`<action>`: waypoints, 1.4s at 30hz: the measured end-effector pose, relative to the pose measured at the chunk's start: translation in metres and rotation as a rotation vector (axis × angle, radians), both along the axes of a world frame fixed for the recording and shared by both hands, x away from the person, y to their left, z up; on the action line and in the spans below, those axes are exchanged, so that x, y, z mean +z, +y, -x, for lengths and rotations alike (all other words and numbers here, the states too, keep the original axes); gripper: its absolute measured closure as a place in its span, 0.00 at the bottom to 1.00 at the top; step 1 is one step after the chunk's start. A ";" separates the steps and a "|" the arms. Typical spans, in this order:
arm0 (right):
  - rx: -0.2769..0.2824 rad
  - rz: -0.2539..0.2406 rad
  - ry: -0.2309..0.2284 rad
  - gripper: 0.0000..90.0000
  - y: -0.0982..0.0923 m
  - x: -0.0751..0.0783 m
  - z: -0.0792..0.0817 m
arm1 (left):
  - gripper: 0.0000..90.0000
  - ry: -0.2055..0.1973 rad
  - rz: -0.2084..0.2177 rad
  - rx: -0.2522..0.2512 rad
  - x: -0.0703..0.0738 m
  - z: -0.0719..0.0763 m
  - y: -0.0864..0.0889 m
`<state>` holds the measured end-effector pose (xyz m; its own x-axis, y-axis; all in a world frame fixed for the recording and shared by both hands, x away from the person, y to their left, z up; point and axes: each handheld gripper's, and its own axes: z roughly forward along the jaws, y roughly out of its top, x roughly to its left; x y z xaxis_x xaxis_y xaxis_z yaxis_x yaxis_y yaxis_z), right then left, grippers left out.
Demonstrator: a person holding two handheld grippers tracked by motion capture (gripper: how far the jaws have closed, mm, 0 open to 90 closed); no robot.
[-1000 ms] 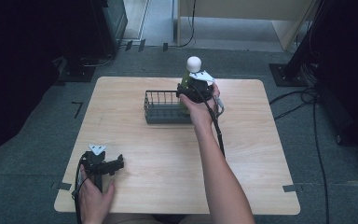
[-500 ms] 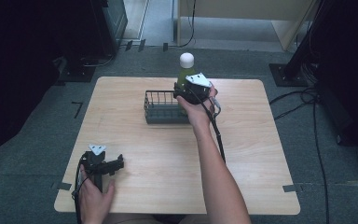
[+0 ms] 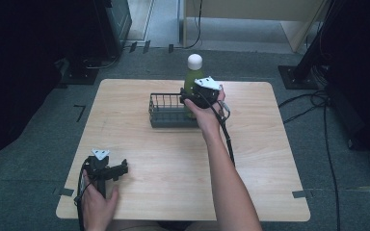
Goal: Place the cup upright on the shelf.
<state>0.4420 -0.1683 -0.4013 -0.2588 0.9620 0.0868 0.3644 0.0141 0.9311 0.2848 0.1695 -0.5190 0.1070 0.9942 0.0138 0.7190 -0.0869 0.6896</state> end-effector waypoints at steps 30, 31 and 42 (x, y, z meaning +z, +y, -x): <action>0.086 -0.002 0.010 0.08 -0.049 -0.044 0.073 | 0.00 0.000 0.000 -0.006 0.000 0.000 -0.001; 0.096 0.005 0.016 0.08 -0.052 -0.048 0.080 | 0.00 0.000 -0.001 -0.006 0.000 0.000 -0.001; 0.092 0.031 0.066 0.08 -0.072 -0.076 0.110 | 0.00 -0.001 0.000 -0.006 0.000 0.000 -0.001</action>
<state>0.3321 -0.2406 -0.4777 -0.3406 0.9371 0.0769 0.4204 0.0786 0.9040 0.2845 0.1681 -0.5192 0.1125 0.9936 0.0142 0.7175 -0.0911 0.6905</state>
